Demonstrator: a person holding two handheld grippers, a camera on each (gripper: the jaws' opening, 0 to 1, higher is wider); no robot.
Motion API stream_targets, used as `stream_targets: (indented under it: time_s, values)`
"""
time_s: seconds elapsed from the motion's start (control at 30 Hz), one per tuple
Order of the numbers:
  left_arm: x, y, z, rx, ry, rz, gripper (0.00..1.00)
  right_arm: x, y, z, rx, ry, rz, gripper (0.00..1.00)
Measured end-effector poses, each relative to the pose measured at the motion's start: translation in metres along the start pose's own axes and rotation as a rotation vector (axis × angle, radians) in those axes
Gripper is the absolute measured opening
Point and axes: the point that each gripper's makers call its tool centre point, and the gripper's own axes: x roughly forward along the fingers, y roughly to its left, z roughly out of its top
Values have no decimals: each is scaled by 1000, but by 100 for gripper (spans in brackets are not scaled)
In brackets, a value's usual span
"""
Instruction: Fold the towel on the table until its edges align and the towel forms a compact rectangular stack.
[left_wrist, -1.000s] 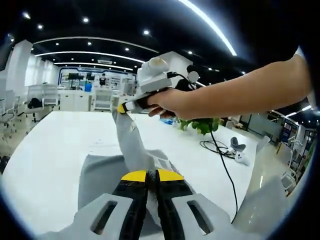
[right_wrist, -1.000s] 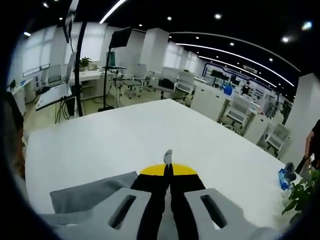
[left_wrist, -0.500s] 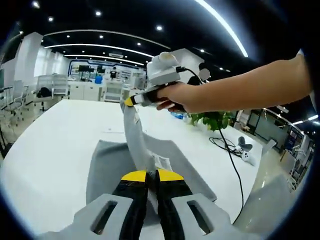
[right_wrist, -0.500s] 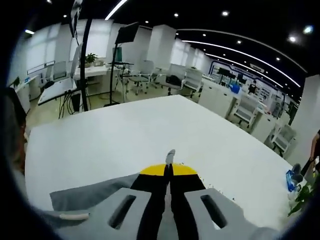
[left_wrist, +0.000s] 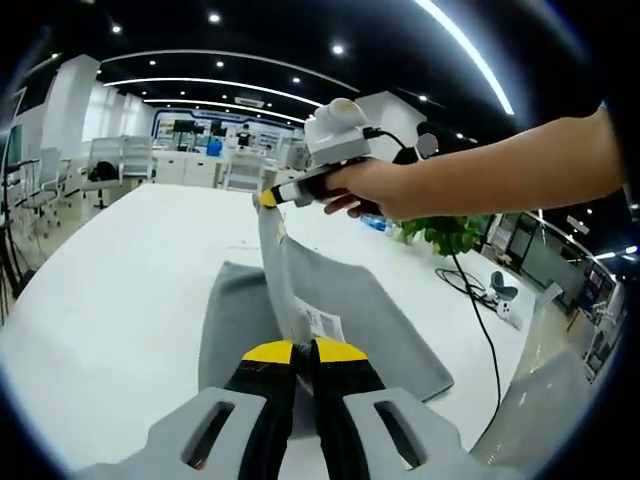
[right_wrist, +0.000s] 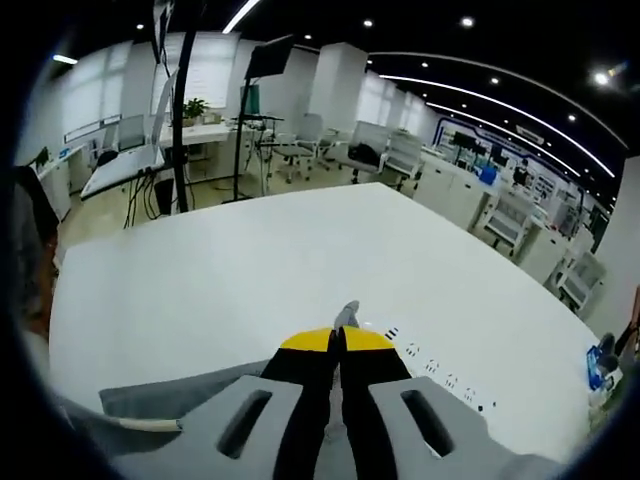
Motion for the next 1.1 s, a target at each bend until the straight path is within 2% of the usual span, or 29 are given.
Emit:
stream_targets:
  time_s: [0.43, 0.63, 0.73, 0.93, 1.1]
  values:
    - [9, 31, -23, 12, 61, 51, 5, 31, 10, -12, 25, 31, 6, 0]
    - [16, 49, -42, 7, 110, 83, 5, 41, 16, -21, 32, 48, 9, 0]
    - [18, 55, -50, 9, 133, 96, 6, 53, 19, -29, 50, 63, 14, 0]
    - [21, 67, -64, -4, 167, 113, 6, 61, 29, -40, 99, 79, 19, 0]
    - [23, 72, -73, -1, 194, 120, 6, 72, 27, -46, 121, 90, 19, 0]
